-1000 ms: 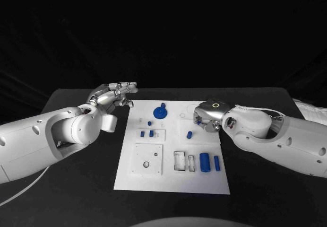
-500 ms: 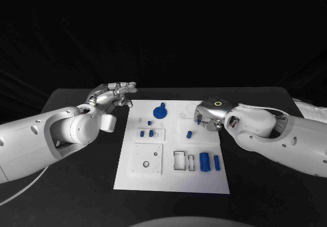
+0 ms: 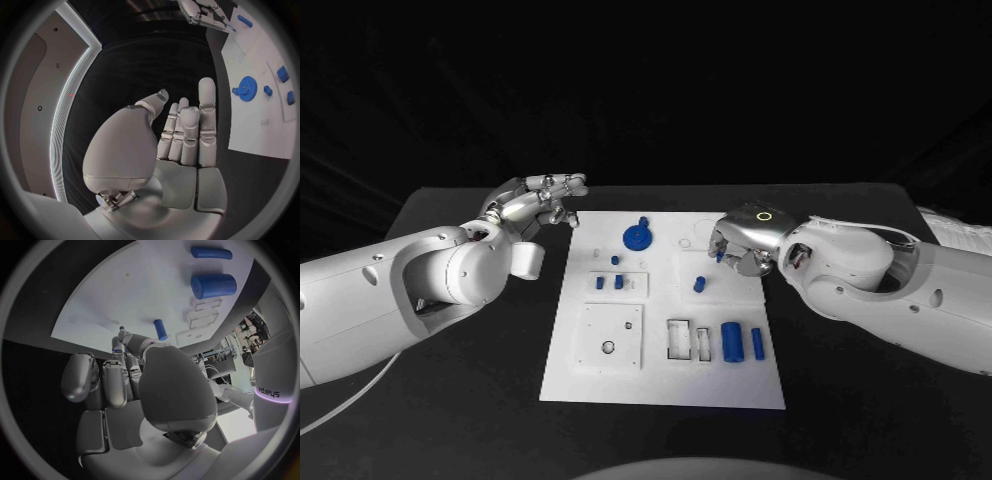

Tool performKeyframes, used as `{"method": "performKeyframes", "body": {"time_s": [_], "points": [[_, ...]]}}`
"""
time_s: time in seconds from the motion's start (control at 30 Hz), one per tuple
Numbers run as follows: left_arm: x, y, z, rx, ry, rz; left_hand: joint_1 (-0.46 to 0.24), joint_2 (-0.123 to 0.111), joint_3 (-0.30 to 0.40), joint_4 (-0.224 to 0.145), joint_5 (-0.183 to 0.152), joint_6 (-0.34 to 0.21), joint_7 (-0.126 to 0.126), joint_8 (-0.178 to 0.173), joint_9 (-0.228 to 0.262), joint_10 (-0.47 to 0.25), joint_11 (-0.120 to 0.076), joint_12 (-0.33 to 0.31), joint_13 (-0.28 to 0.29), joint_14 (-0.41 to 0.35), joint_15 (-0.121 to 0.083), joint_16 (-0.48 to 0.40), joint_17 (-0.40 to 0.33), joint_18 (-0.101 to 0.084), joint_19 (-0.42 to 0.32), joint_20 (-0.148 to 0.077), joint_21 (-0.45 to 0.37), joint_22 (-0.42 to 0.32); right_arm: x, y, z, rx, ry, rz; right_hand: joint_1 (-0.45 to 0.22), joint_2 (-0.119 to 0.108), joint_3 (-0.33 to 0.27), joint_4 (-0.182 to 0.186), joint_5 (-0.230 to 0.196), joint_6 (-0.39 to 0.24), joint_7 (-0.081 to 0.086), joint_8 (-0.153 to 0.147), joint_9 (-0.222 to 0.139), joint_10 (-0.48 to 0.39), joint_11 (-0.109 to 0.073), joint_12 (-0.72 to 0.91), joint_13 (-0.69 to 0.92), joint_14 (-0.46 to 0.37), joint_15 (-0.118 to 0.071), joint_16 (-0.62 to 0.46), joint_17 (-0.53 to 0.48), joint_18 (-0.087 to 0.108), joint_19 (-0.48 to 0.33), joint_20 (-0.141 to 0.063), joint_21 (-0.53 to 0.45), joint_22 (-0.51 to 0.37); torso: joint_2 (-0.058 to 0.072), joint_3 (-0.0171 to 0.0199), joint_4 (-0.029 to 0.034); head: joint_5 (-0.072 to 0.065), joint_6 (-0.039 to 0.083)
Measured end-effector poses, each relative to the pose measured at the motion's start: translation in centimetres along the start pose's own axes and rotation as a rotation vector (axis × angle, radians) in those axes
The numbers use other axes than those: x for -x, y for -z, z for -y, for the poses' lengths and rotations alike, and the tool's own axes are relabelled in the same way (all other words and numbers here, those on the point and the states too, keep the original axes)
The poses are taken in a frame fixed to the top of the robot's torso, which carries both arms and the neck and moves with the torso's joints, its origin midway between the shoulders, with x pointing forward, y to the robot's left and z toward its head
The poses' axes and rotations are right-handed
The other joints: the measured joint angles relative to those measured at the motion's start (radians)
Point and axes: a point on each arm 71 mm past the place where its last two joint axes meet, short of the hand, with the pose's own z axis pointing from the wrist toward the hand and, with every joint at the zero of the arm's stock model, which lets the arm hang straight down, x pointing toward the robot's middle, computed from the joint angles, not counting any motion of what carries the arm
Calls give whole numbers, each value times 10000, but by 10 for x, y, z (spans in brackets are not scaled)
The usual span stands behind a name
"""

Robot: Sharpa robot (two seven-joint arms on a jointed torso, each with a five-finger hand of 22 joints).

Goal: Assemble the parts on the task board

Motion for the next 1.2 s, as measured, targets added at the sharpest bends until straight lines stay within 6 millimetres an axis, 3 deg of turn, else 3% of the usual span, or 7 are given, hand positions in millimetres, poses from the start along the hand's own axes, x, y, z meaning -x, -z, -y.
{"method": "performKeyframes", "body": {"time_s": [0.43,0.7,0.97,1.2], "points": [[0,0,0,2,-3,8,41,41,0,0,0,-37,34,0,1,-69,-3,50,-1,0,0,0,-18,0,0,0,0,-9,16,5,-11,306,-109,401,-3,2,-1,-1,-1,-17,-18,-21,7,22,-21,0,0,0,0,0,3,0,0,0,0,31,-1,-4,5,-10,0],[-1,0,0,3,1,-7,41,41,-28,-28,34,-72,69,0,0,-121,49,51,8,-35,35,0,-18,0,0,0,0,-21,29,2,-35,904,-402,808,-113,-26,-3,-2,-3,18,17,-59,4,164,-161,-2,-17,0,0,0,27,0,0,0,39,35,-5,-7,15,71,5],[-2,-1,0,0,9,-31,41,41,-28,-28,33,-107,34,-1,-3,-122,50,110,7,-35,35,0,-17,0,0,0,-35,-21,35,-7,-65,1620,-766,992,-125,-14,-11,-10,-5,18,17,-78,11,216,-212,-4,-23,1,0,-1,26,0,0,0,39,34,-6,-19,22,321,-63],[-3,-1,-1,-5,15,-48,41,41,-28,-28,33,-107,34,-1,-8,-121,50,110,7,-35,35,0,-17,0,0,0,-35,-20,28,-16,-89,2143,-1140,893,-125,-14,-11,-10,-6,17,17,-100,9,217,-211,-4,-11,0,0,-1,25,0,0,0,38,33,-3,-26,23,664,-163]]}}
